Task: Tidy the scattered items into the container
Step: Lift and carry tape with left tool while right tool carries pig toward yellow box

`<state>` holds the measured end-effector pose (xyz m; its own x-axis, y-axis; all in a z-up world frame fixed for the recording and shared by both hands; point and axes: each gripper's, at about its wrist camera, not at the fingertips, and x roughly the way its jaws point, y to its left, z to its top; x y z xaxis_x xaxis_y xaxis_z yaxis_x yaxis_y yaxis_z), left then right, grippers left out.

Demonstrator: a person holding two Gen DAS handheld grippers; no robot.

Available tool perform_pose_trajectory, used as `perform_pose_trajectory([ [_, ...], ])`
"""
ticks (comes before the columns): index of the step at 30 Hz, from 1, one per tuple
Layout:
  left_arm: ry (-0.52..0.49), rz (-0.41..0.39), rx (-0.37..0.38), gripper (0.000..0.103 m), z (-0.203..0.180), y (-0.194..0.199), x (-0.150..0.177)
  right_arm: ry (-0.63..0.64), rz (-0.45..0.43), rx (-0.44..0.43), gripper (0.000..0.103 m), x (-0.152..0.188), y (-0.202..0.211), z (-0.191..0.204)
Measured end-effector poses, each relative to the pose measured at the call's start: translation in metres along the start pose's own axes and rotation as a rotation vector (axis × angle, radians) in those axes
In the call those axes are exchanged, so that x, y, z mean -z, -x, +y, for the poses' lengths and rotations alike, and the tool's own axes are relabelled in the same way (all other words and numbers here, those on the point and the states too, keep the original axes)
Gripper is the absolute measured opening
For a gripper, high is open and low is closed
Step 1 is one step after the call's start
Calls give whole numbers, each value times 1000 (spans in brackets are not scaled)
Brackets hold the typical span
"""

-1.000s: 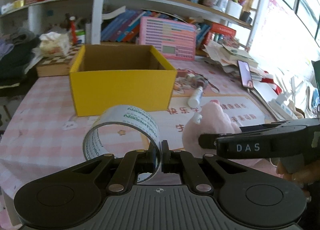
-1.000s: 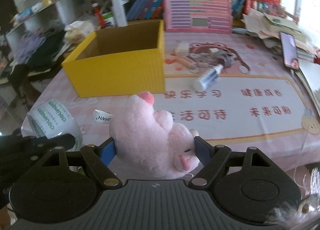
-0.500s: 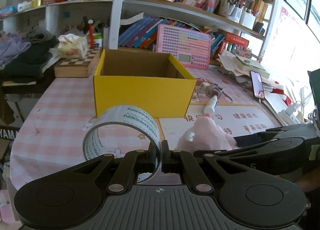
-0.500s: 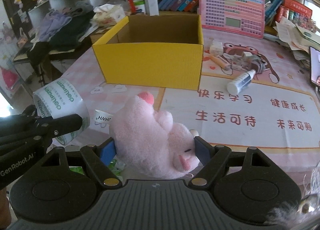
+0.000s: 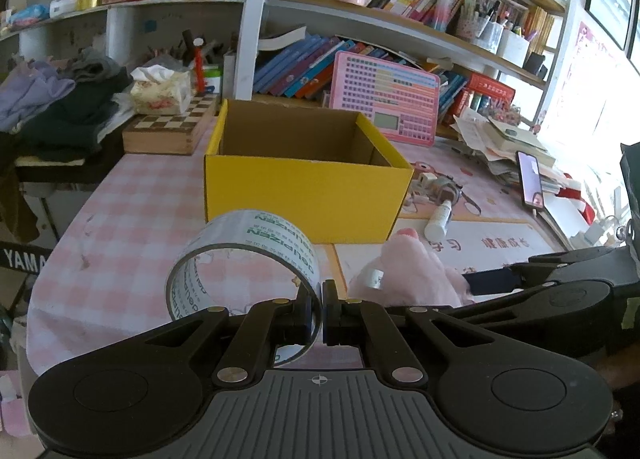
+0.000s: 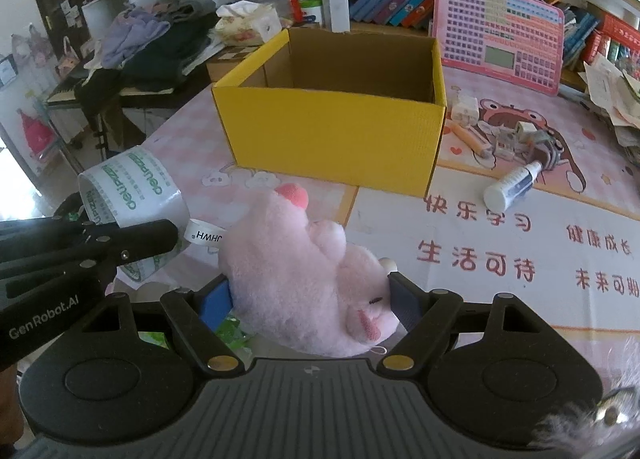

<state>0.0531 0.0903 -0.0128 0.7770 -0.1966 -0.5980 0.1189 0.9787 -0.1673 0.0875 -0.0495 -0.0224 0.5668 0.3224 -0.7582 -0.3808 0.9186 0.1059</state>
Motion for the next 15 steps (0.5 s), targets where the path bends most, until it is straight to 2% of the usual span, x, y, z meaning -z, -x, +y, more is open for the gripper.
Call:
perform_pose_trajectory([
  [11, -26, -45, -30, 3, -4, -15, -22, 51, -69, -6, 79, -29, -9, -10],
  [15, -28, -79, -41, 3, -3, -19, -35, 92, -126, -5, 79, -44, -9, -14],
])
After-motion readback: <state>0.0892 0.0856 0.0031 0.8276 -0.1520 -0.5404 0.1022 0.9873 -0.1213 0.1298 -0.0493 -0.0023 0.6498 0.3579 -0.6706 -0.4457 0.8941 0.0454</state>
